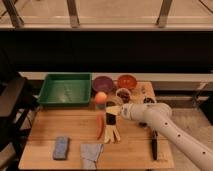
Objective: Wipe red bowl with eraser
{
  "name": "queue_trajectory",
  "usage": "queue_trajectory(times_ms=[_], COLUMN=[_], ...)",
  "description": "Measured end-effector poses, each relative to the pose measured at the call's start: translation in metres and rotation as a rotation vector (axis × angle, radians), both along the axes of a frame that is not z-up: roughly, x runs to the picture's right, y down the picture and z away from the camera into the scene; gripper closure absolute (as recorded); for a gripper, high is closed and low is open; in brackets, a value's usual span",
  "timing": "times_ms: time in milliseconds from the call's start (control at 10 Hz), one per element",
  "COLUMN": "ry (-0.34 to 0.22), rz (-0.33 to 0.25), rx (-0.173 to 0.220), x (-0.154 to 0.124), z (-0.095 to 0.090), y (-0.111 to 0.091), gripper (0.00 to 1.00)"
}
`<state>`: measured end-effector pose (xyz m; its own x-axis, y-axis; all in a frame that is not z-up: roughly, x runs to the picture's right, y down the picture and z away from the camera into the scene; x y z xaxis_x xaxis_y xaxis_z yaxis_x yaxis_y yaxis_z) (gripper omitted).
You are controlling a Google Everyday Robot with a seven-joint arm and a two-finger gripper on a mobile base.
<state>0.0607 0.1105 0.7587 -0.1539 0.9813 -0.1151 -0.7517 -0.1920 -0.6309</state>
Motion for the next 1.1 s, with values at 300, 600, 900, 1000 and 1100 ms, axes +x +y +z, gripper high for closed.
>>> queue_trajectory(times_ms=[300,600,900,1000,1100], ry=[0.009,0.012,0.062,0.098,0.129], rz=[0.007,0.008,0.056,0.081,0.105], rx=[0.006,0.006,0.005,0.007,0.011], x=[0.002,0.004,0.025,0.046,0.067], z=[-0.004,-0.004,-0.006,-0.007,-0.008], y=[-0.001,-0.002,-0.001,-0.001,-0.001], gripper=[0.81,0.81,0.81,0.81,0.81])
